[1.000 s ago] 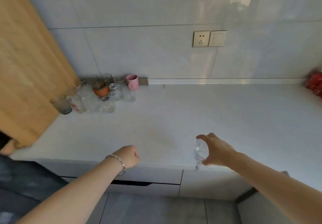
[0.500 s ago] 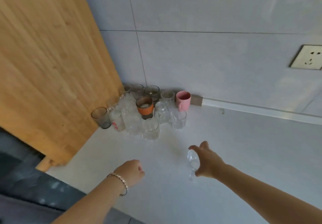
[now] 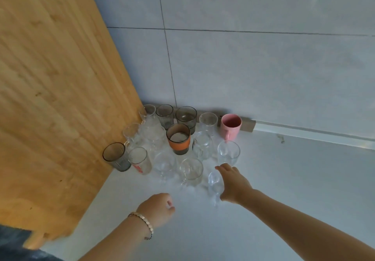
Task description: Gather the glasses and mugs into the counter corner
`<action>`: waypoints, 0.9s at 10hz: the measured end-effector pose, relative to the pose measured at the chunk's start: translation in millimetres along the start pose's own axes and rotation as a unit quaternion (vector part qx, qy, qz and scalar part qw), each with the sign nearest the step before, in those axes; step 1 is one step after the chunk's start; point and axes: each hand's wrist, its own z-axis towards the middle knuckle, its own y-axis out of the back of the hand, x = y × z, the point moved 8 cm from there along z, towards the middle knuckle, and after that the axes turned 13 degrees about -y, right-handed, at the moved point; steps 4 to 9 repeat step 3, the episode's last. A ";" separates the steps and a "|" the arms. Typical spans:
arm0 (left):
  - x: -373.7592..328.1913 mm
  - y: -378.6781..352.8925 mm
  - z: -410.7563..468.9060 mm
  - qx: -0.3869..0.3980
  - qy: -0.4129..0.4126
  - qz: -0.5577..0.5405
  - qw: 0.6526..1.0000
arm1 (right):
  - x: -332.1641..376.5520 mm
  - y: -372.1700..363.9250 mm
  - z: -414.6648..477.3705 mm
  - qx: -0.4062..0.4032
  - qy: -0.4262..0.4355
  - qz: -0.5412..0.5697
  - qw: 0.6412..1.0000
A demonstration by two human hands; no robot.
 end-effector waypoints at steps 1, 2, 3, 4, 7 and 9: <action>7.7 5.5 8.6 0.038 -0.033 0.008 0.999 | -1.9 -2.3 -3.7 -0.026 -0.024 0.029 0.999; 6.7 12.2 16.6 0.060 -0.074 0.027 0.995 | -6.6 -0.7 -17.8 -0.064 -0.062 0.043 0.995; -0.1 25.9 26.1 0.071 -0.102 0.049 0.991 | -25.8 -8.1 -28.6 -0.045 -0.155 0.044 0.986; -0.1 25.9 26.1 0.071 -0.102 0.049 0.991 | -25.8 -8.1 -28.6 -0.045 -0.155 0.044 0.986; -0.1 25.9 26.1 0.071 -0.102 0.049 0.991 | -25.8 -8.1 -28.6 -0.045 -0.155 0.044 0.986; -0.1 25.9 26.1 0.071 -0.102 0.049 0.991 | -25.8 -8.1 -28.6 -0.045 -0.155 0.044 0.986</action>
